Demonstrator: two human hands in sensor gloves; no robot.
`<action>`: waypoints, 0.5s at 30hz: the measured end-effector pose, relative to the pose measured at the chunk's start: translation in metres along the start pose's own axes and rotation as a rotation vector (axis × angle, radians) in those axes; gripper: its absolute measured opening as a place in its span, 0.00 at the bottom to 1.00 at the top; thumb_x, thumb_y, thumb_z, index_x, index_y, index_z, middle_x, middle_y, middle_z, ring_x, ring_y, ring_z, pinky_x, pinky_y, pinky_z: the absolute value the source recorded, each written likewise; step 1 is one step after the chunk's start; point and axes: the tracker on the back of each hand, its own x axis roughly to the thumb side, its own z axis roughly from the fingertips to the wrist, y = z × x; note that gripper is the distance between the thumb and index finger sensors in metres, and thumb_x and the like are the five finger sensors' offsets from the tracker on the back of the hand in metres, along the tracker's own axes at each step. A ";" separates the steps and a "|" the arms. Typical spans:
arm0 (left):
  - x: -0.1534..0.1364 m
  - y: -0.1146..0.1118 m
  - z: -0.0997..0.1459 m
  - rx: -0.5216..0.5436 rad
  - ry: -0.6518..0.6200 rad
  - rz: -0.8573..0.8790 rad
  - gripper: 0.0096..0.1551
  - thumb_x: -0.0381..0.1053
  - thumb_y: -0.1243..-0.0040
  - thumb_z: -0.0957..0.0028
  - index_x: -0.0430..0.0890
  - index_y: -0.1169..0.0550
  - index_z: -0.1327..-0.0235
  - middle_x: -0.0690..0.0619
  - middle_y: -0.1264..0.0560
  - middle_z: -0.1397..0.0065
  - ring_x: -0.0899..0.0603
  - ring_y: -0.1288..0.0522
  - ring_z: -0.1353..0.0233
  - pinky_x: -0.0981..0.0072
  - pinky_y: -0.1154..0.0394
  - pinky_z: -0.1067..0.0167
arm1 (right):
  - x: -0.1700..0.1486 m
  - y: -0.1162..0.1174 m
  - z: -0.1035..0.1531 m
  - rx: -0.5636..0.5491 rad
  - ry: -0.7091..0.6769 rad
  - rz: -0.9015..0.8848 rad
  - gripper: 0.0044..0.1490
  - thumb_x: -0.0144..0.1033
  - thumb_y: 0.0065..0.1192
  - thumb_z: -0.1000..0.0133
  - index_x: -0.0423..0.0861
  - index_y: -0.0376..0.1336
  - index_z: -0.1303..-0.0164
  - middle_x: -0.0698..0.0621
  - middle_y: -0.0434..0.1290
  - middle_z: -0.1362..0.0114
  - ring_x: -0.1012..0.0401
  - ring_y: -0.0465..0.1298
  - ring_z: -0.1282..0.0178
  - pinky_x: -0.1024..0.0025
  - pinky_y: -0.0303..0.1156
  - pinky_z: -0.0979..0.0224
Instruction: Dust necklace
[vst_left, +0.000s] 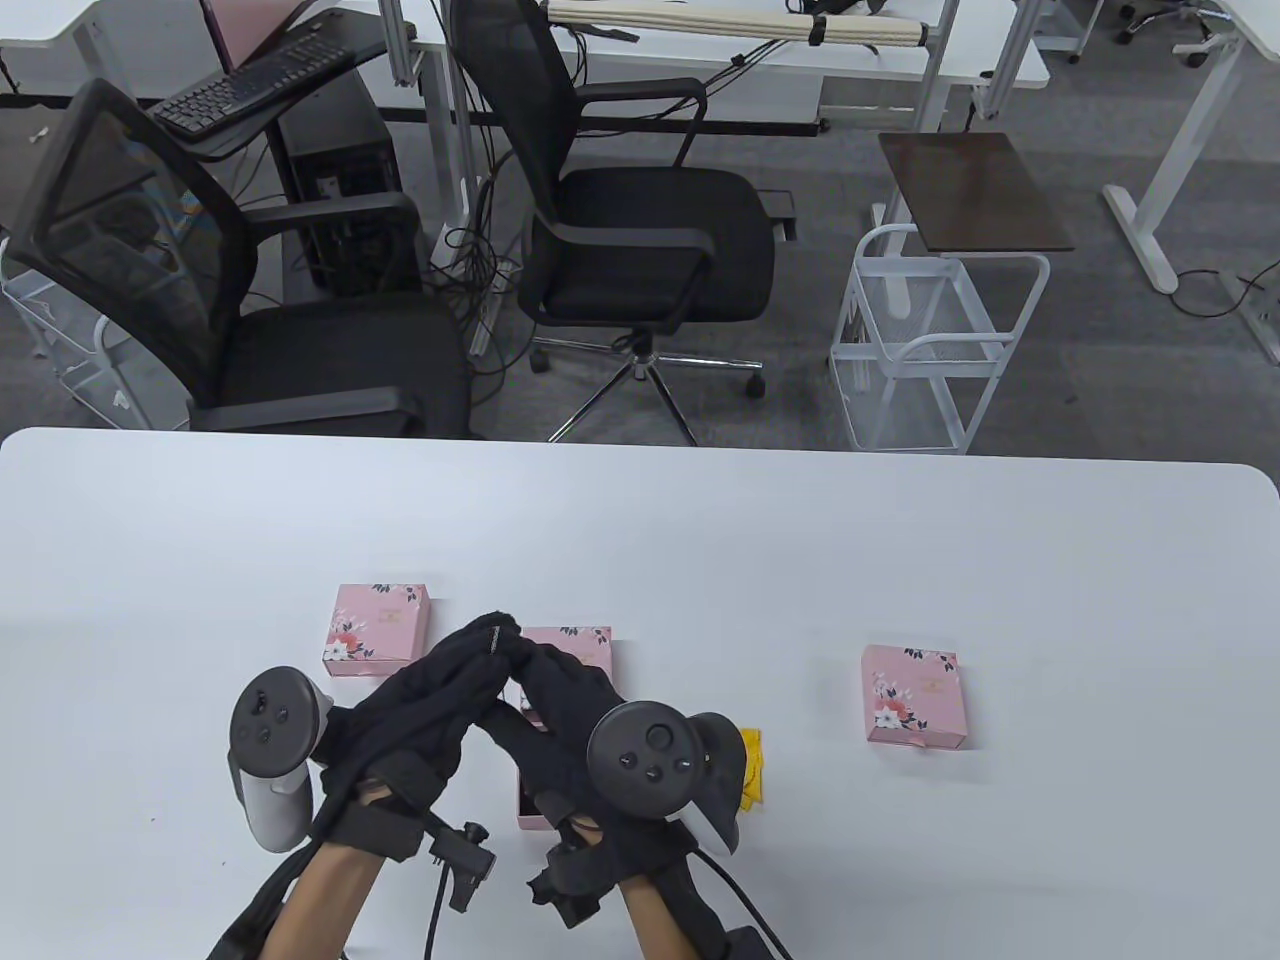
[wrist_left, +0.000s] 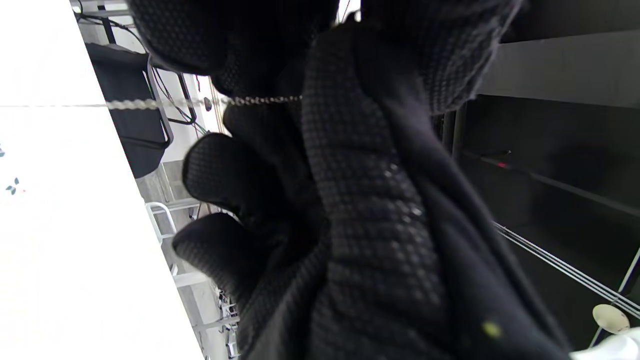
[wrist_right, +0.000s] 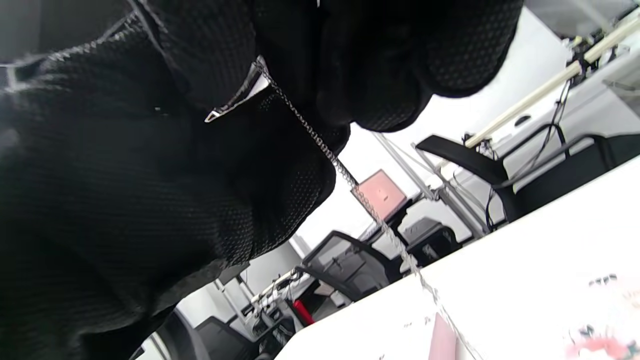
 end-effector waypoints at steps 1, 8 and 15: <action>0.001 -0.001 0.001 -0.016 0.002 0.010 0.18 0.59 0.34 0.40 0.57 0.16 0.40 0.44 0.30 0.18 0.34 0.31 0.24 0.41 0.31 0.32 | 0.001 0.002 0.000 -0.009 -0.009 0.001 0.30 0.41 0.65 0.33 0.37 0.65 0.26 0.34 0.73 0.28 0.40 0.76 0.38 0.46 0.72 0.35; 0.000 0.001 0.000 -0.004 -0.005 0.031 0.18 0.58 0.34 0.39 0.55 0.15 0.40 0.44 0.29 0.19 0.35 0.31 0.25 0.41 0.30 0.33 | 0.001 0.004 0.001 -0.061 -0.012 -0.007 0.21 0.38 0.65 0.33 0.42 0.70 0.34 0.40 0.79 0.38 0.46 0.80 0.47 0.51 0.76 0.39; 0.002 0.016 0.000 0.053 0.000 0.030 0.19 0.56 0.35 0.38 0.52 0.16 0.39 0.47 0.21 0.26 0.39 0.23 0.31 0.46 0.25 0.37 | 0.003 0.005 -0.001 -0.038 -0.030 0.047 0.21 0.38 0.66 0.35 0.42 0.72 0.37 0.43 0.83 0.46 0.50 0.83 0.54 0.54 0.78 0.44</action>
